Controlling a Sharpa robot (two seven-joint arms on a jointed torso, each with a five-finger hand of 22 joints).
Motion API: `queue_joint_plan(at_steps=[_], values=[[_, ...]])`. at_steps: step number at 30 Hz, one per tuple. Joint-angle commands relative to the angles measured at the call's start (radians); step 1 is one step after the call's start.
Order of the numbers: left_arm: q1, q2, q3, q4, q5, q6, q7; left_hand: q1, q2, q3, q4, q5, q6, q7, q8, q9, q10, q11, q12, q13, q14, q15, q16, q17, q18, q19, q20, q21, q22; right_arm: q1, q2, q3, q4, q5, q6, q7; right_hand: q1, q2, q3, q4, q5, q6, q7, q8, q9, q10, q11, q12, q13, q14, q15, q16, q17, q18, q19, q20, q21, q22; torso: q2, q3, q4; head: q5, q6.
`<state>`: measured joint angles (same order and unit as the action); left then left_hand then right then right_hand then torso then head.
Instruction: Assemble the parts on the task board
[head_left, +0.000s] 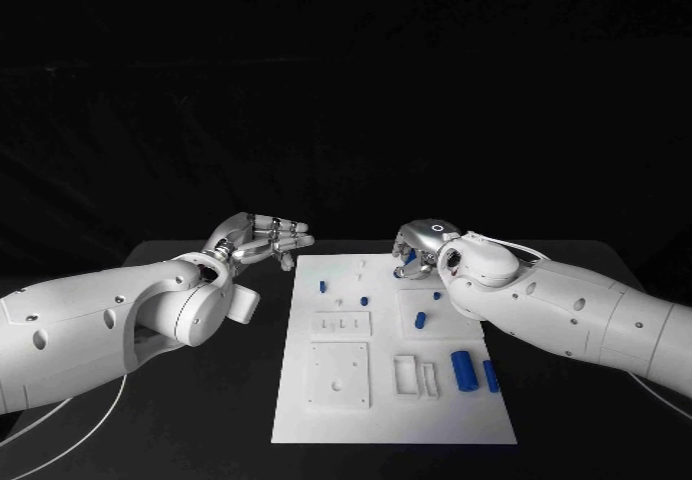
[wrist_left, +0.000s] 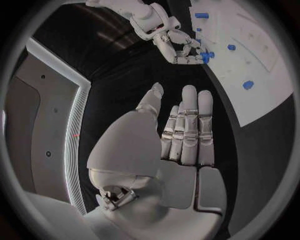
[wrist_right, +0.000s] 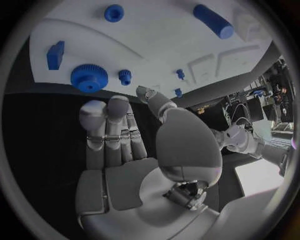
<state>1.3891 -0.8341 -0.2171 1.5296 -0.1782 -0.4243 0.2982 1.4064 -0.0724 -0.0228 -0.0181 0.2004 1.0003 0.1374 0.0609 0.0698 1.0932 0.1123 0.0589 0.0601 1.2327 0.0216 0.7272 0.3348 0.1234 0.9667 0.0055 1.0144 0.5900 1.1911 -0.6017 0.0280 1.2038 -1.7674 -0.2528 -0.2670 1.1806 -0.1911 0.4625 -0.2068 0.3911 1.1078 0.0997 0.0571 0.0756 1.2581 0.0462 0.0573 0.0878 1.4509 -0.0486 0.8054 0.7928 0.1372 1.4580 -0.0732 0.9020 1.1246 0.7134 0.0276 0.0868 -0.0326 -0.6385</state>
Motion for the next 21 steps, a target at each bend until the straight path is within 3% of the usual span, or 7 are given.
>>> queue_joint_plan(at_steps=[1,21], values=[[0.006,0.000,0.001,0.005,-0.009,0.013,0.003,-0.002,-0.009,0.001,0.002,-0.003,-0.007,0.001,0.002,0.002,-0.006,-0.001,0.002,0.002,-0.004,0.001,0.002,-0.001,0.010,-0.007,0.001,0.006,0.001,-0.004,0.004,0.000,-0.005,-0.031,0.032,-0.011,0.001,-0.008,0.002,0.007,-0.006,0.007,0.001,0.007,0.000,0.010,0.002,0.003,0.002,-0.004,-0.001,0.005,-0.001,-0.009,0.007,0.000,-0.006,0.013,0.008,0.0005,0.0024,-0.001,-0.004],[0.008,0.000,0.001,0.001,-0.009,0.012,0.003,-0.001,-0.013,0.004,0.009,-0.005,-0.005,0.002,0.002,0.002,-0.010,0.000,0.002,0.002,-0.005,0.002,0.003,-0.002,0.010,-0.007,0.001,0.006,0.002,-0.016,0.016,0.000,-0.023,-0.036,0.043,-0.007,-0.002,0.005,0.028,0.007,-0.019,0.041,-0.001,0.007,0.001,0.018,-0.001,0.003,0.002,-0.005,-0.003,0.009,0.000,-0.011,0.021,-0.002,-0.040,0.065,0.014,-0.0021,0.0054,-0.001,-0.006]])
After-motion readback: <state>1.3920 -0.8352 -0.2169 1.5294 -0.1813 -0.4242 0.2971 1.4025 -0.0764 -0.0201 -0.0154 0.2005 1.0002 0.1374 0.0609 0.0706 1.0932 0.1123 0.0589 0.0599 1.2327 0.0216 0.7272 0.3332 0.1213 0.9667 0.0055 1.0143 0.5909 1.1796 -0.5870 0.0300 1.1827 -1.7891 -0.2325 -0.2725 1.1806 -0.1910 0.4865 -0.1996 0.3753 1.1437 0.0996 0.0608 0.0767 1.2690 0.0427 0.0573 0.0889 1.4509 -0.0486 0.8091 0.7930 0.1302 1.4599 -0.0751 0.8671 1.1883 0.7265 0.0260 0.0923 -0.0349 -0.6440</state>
